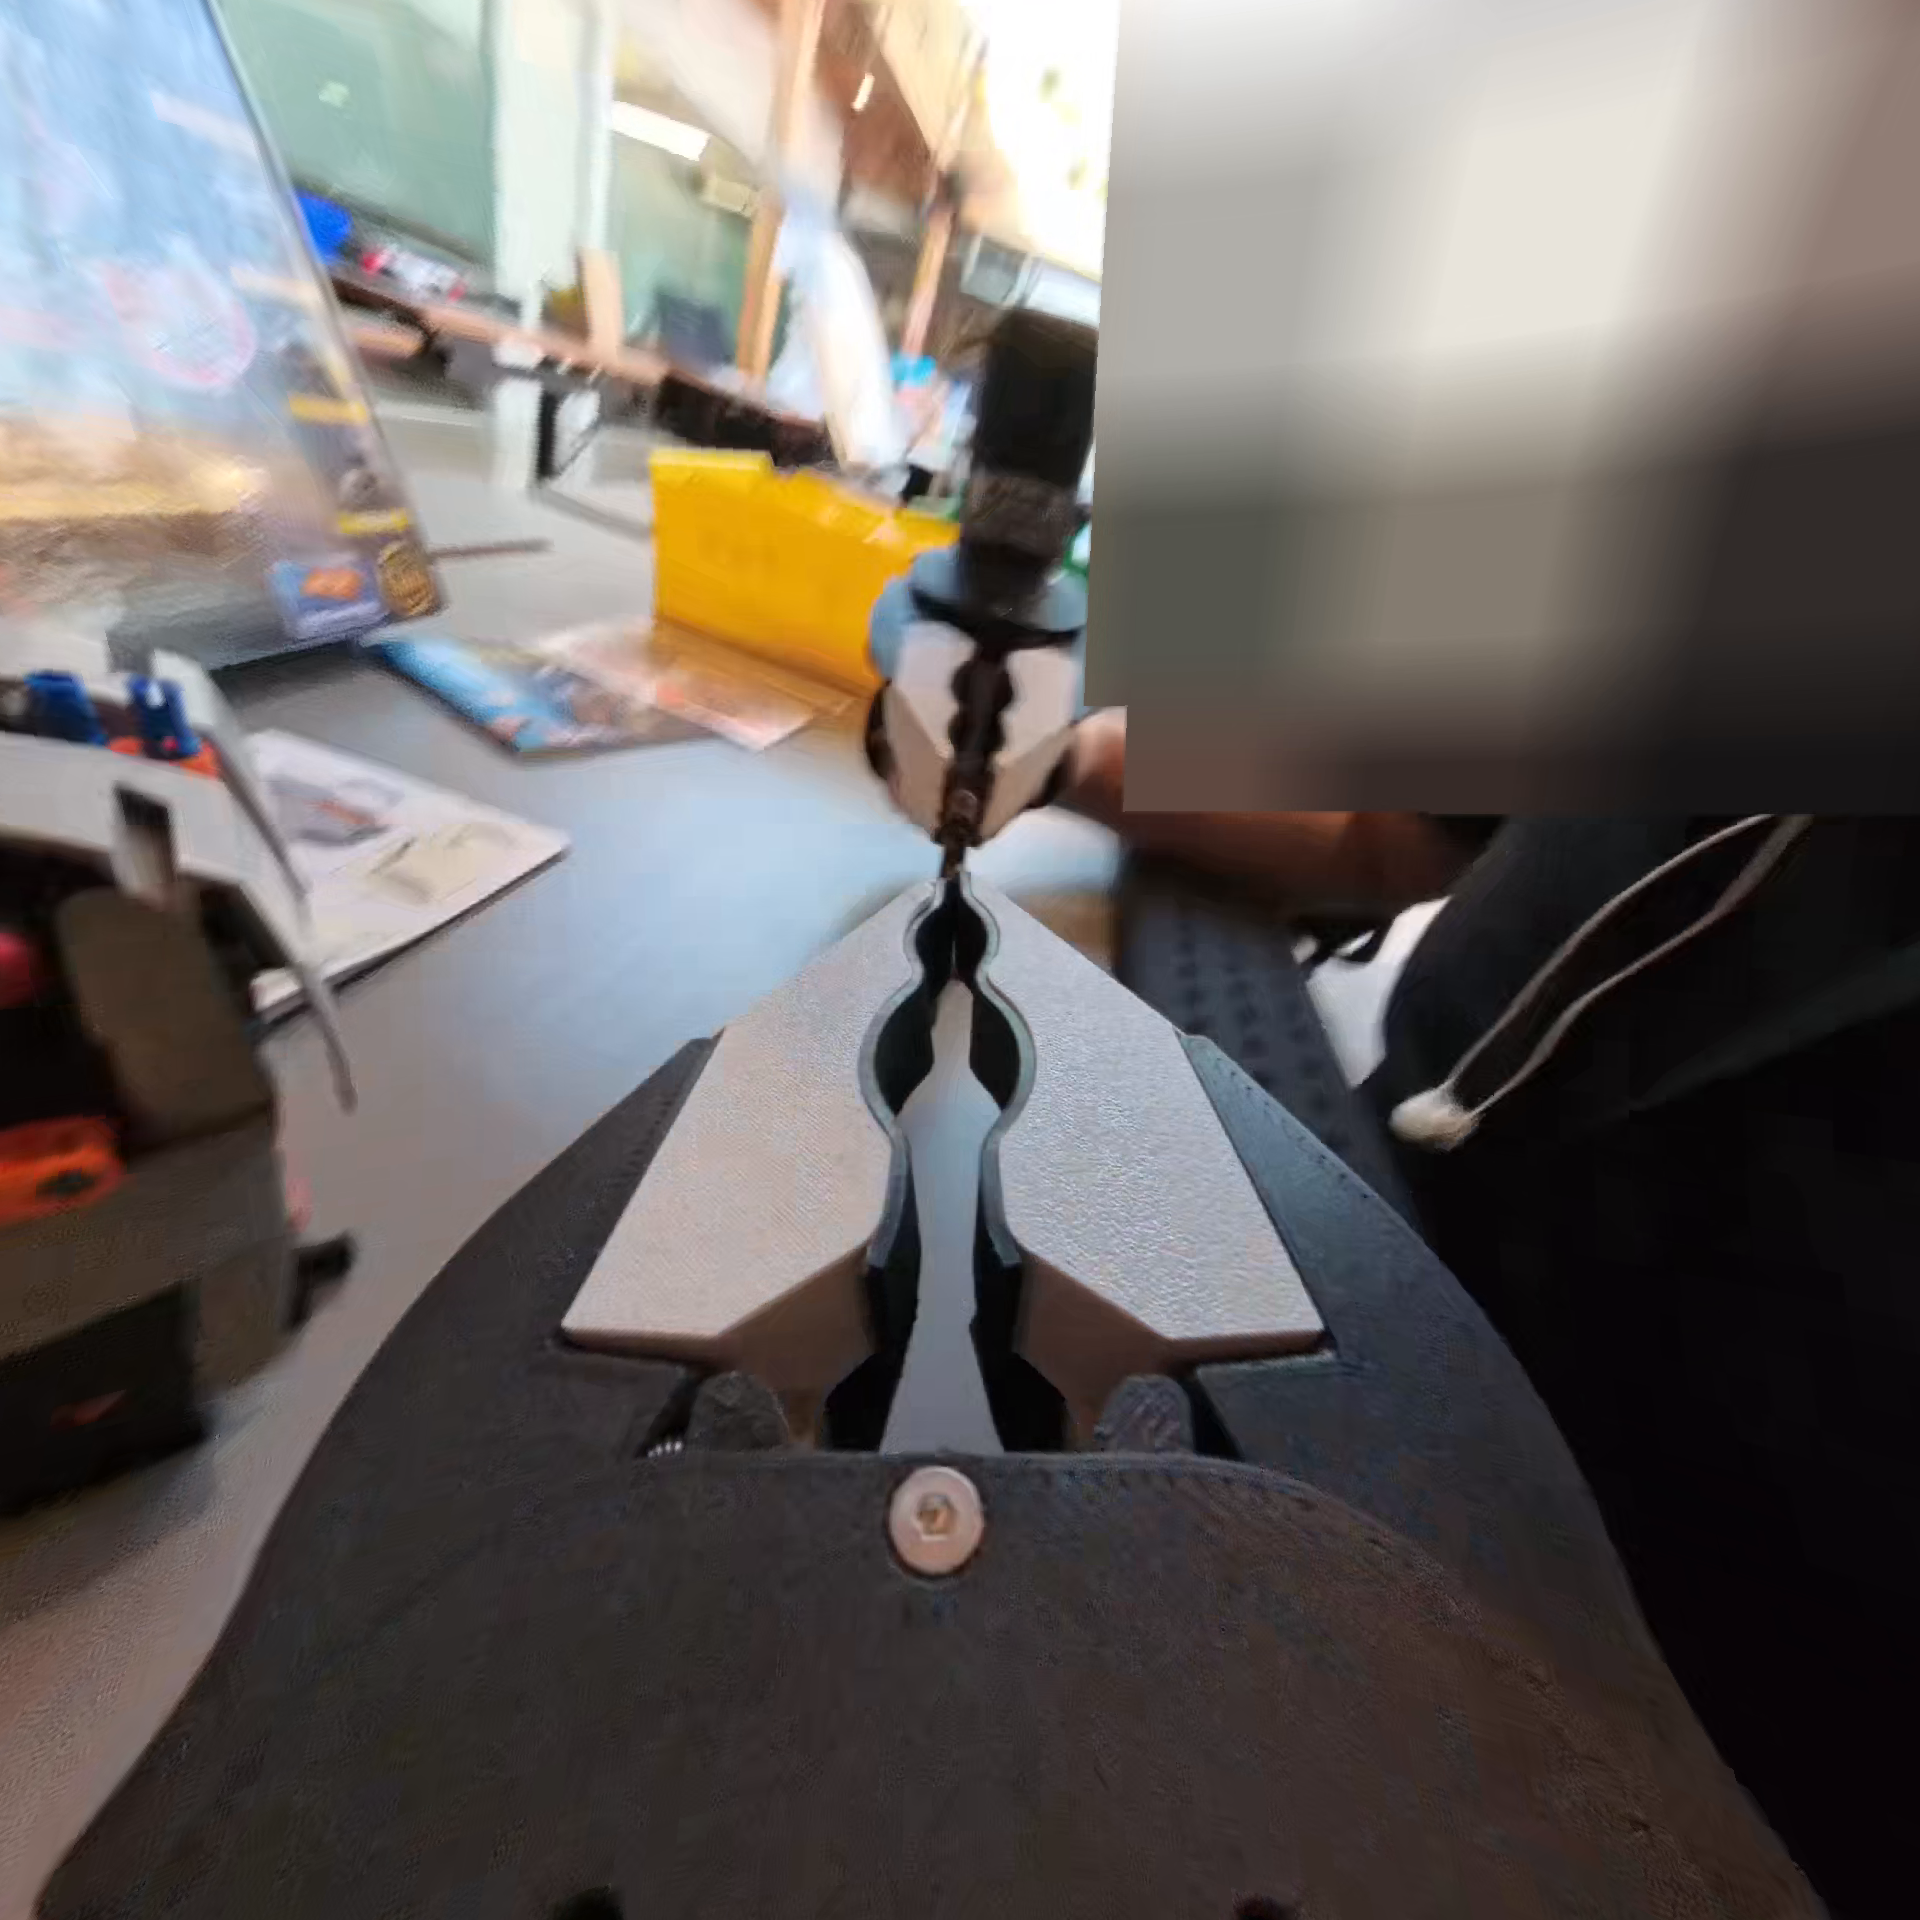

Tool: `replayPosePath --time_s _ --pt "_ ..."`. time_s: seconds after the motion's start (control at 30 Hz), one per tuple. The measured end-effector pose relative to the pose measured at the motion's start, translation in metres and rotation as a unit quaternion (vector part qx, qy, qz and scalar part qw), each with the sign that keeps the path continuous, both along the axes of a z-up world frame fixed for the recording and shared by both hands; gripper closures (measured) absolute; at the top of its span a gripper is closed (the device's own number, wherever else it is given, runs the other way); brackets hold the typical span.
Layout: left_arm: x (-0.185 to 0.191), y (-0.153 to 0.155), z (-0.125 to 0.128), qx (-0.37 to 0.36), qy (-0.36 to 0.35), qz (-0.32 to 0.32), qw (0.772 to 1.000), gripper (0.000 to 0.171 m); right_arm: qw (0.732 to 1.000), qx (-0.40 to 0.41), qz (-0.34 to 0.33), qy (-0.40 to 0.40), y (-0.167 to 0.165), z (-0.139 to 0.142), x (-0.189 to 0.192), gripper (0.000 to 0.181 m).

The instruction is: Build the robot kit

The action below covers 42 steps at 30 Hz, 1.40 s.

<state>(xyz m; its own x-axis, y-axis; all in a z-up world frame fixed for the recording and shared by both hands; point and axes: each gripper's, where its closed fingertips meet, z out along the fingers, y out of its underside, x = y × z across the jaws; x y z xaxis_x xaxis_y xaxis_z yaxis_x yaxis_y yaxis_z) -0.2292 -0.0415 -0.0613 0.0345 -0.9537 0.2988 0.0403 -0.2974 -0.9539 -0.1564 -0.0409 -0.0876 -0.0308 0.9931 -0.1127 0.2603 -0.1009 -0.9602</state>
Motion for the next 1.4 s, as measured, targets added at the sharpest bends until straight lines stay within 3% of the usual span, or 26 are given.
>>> replayPosePath --time_s 0.1,0.17,0.33,0.43,0.53,0.6,0.77,0.87,0.97,1.03,1.2,1.3,1.4 --pt "0.020 -0.008 -0.022 0.045 0.075 0.001 0.996 0.171 0.999 -0.032 0.019 -0.027 0.000 -0.008 -0.009 0.174" --pt "0.028 -0.006 -0.037 0.018 0.111 0.003 0.994 0.144 0.997 -0.072 0.024 -0.032 0.003 -0.014 -0.014 0.174" --pt "0.031 -0.002 -0.031 -0.084 0.065 -0.036 0.994 0.144 0.987 -0.161 0.021 0.017 0.013 -0.009 -0.019 0.174" --pt "0.039 0.003 -0.035 -0.091 0.076 -0.031 0.992 0.140 0.981 -0.190 0.025 0.024 0.010 -0.008 -0.027 0.175" --pt "0.046 0.002 -0.045 -0.092 0.111 -0.029 0.989 0.142 0.973 -0.226 0.023 0.026 0.007 -0.009 -0.036 0.175" --pt "0.046 0.001 -0.046 -0.097 0.117 -0.030 0.988 0.166 0.966 -0.256 0.005 0.032 0.009 -0.010 -0.039 0.175" --pt "0.045 -0.004 -0.051 -0.157 0.120 -0.057 0.979 0.166 0.940 -0.339 -0.002 0.041 0.003 -0.015 -0.037 0.174" --pt "0.045 -0.012 -0.056 -0.189 0.133 -0.088 0.969 0.166 0.964 -0.264 0.012 0.009 -0.005 -0.020 -0.030 0.167" --pt "0.044 -0.019 -0.058 -0.226 0.133 -0.122 0.957 0.166 0.996 -0.075 0.015 -0.038 -0.009 -0.026 -0.021 0.154" --pt "0.044 -0.026 -0.064 -0.255 0.146 -0.146 0.945 0.166 0.998 0.018 0.011 -0.058 -0.011 -0.030 -0.020 0.155" --pt "0.045 -0.039 -0.069 -0.260 0.168 -0.181 0.933 0.166 0.987 0.136 0.022 -0.087 -0.021 -0.033 -0.026 0.159" --pt "0.045 -0.045 -0.072 -0.253 0.184 -0.192 0.930 0.166 0.980 0.158 0.048 -0.107 -0.033 -0.038 -0.027 0.171" --pt "0.046 -0.050 -0.073 -0.224 0.197 -0.194 0.934 0.166 0.975 0.175 0.058 -0.123 -0.038 -0.041 -0.025 0.171"
